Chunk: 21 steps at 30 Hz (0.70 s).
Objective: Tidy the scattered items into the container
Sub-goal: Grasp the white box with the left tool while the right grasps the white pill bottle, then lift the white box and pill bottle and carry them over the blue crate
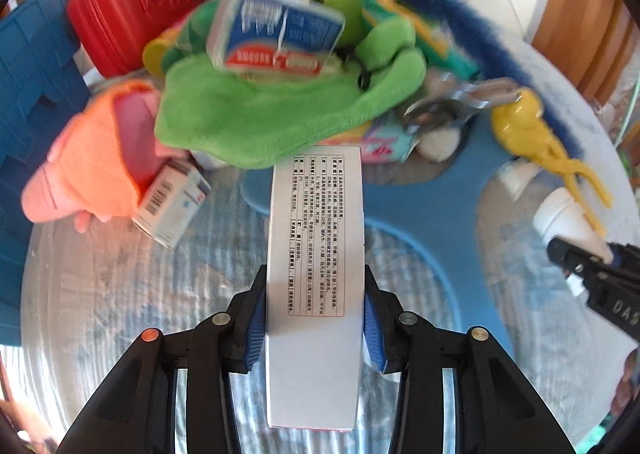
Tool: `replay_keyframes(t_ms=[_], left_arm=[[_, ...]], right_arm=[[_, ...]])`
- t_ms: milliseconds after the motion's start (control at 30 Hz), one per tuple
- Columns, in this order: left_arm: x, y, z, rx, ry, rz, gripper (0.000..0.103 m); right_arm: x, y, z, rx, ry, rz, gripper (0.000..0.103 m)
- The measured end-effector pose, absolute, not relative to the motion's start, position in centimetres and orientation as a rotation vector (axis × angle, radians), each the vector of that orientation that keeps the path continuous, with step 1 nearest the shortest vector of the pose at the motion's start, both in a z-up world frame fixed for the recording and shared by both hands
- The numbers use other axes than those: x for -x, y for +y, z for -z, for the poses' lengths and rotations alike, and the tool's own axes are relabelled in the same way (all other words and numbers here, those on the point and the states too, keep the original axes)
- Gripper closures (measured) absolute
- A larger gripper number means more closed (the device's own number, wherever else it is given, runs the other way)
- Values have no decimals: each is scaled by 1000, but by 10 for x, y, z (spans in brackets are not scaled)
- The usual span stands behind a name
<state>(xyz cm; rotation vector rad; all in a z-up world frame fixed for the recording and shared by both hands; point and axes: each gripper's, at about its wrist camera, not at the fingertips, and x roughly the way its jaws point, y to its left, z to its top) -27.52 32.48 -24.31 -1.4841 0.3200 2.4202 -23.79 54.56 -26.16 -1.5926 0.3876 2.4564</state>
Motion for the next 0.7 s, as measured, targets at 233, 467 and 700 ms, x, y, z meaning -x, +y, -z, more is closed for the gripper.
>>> replay_keyframes(t_ms=[233,467,700], left_arm=[[253,321,197,1366,325,-2457,63],[264,323,160,1217,315,-2511,63],[257,285,112,1080,277,-2570,63]], right_arm=[[237,529,234,1535,373,-2524,57],[230,497,186,1428,344,-2620,57],[226,450,126,1277,275,-2736,57]])
